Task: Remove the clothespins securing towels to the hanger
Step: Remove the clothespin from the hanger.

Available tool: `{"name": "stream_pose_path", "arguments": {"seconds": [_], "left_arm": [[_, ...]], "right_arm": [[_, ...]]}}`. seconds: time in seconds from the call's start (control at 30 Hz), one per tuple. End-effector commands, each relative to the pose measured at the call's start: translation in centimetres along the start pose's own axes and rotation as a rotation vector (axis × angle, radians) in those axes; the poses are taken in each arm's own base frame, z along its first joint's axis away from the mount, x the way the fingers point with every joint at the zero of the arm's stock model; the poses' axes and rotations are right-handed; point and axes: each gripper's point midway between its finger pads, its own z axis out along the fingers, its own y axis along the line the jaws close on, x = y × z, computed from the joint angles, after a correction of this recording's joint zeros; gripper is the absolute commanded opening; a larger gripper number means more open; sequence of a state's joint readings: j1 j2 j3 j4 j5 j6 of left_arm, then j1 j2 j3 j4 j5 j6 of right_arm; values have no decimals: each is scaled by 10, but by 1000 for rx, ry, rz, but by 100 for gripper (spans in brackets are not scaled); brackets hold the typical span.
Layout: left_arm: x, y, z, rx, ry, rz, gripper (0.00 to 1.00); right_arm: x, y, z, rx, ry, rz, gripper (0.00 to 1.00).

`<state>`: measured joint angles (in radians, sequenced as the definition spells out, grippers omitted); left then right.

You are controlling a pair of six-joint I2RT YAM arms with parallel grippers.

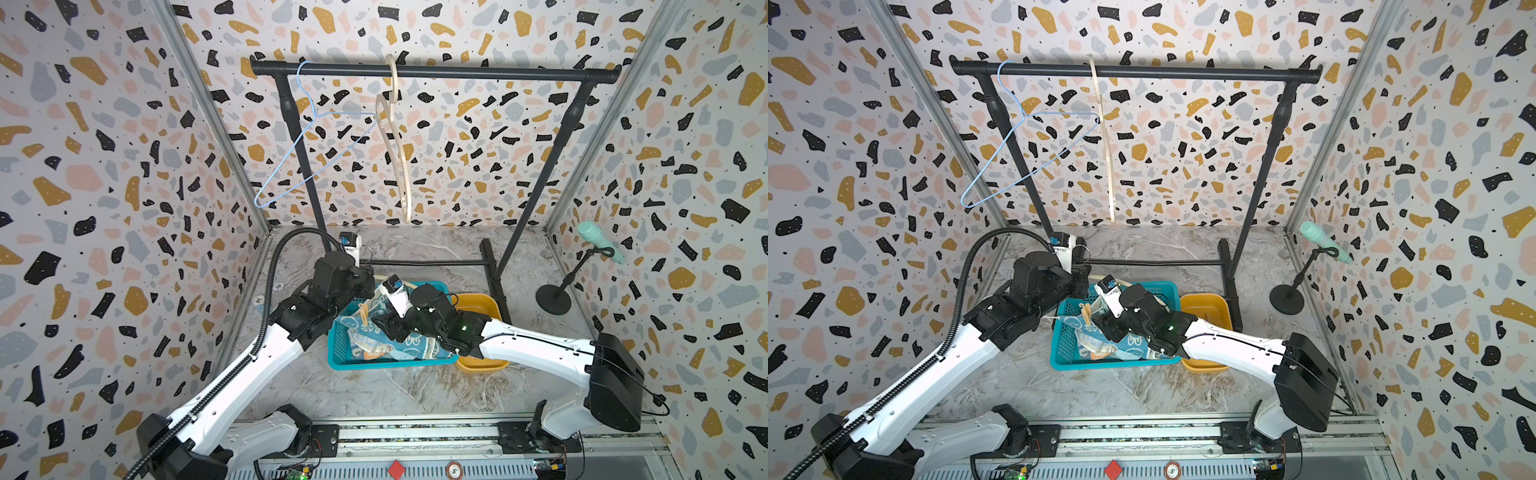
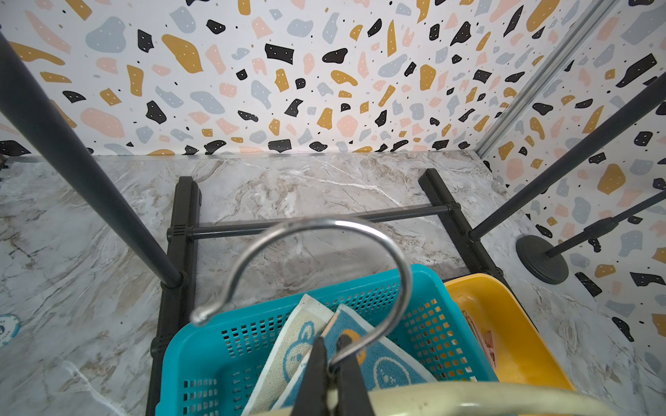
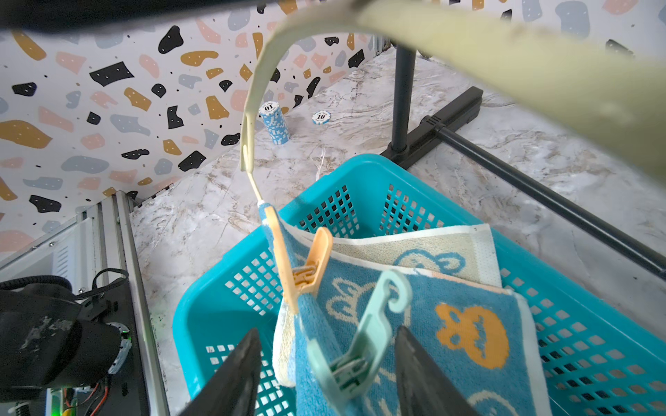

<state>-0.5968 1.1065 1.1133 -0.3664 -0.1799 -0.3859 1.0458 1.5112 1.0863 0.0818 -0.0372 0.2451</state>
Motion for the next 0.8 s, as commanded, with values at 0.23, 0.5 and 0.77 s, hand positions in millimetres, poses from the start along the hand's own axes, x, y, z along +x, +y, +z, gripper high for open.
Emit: {"name": "stream_pose_path", "arguments": {"seconds": [0.23,0.5,0.77], "left_arm": [[-27,-13,-9,48,-79,-31,0],[-28,-13,-9,49,-81,-31,0],[-27,-13,-8,49,-78,-31,0]], "right_arm": [[-22,8,0,-16,-43,-4,60],[-20,7,4,-16,-34,-4,59],[-20,12,5,-47,-33,-8,51]]}}
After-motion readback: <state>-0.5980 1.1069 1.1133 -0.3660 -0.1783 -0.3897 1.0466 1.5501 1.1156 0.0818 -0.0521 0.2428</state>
